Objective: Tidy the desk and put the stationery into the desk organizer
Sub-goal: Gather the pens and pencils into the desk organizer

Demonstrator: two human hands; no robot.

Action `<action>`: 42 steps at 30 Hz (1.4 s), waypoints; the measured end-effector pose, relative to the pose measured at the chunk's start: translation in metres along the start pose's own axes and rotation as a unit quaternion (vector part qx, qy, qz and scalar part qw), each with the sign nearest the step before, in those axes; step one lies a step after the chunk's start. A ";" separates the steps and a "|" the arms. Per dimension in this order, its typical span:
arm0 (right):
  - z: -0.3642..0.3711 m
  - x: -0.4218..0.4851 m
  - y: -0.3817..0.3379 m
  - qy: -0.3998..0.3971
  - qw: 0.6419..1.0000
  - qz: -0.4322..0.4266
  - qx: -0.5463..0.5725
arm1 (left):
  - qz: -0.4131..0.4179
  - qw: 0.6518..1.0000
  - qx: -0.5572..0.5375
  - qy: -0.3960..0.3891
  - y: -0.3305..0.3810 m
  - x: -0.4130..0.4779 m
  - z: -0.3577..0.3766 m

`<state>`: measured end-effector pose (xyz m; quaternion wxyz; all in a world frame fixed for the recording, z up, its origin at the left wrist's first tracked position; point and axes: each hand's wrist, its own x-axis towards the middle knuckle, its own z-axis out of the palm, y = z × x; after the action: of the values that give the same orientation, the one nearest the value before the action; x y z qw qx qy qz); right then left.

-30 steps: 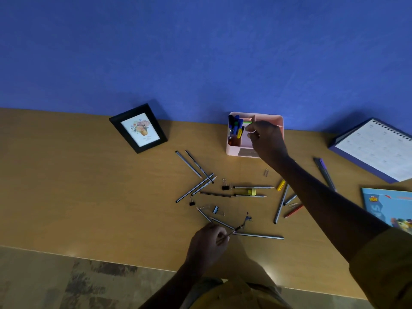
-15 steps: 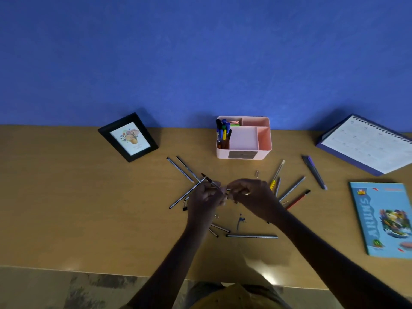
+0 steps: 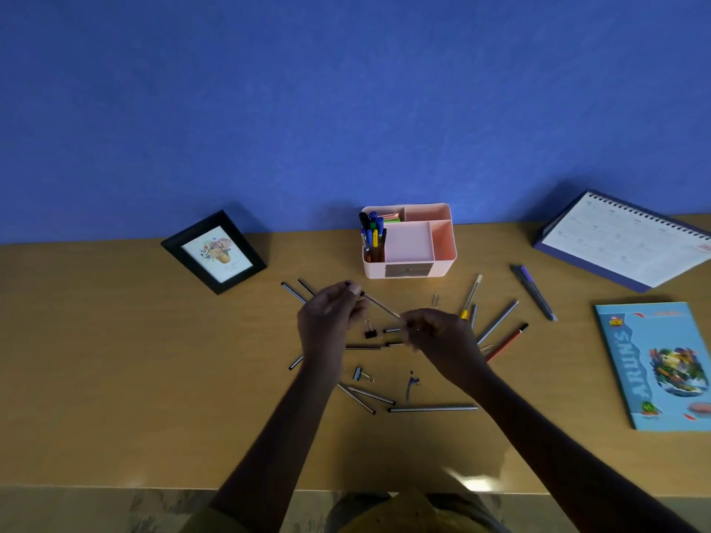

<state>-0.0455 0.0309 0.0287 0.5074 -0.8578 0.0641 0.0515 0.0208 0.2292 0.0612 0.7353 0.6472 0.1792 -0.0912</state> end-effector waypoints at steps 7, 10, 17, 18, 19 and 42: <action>-0.010 -0.024 0.027 0.018 0.998 0.056 -0.007 | 0.135 0.987 0.071 0.050 0.030 0.057 0.023; -0.012 -0.047 0.044 0.015 0.995 0.097 -0.010 | 0.180 0.975 0.115 0.060 0.031 0.082 0.037; -0.019 -0.089 0.076 0.015 0.990 0.135 -0.048 | 0.241 0.934 0.258 0.055 0.013 0.117 0.055; -0.020 -0.093 0.079 0.017 0.989 0.132 -0.060 | 0.239 0.929 0.277 0.056 0.009 0.119 0.056; -0.021 -0.097 0.082 0.018 0.989 0.131 -0.070 | 0.234 0.925 0.293 0.056 0.006 0.121 0.057; -0.128 -0.014 0.151 0.184 0.949 0.182 -0.179 | 0.127 0.925 0.344 0.098 -0.012 0.125 0.059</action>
<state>-0.0812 -0.1528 -0.0377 0.3067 -0.9029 0.3011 -0.0050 0.1402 0.1819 0.0080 0.4520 0.8832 0.1247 0.0107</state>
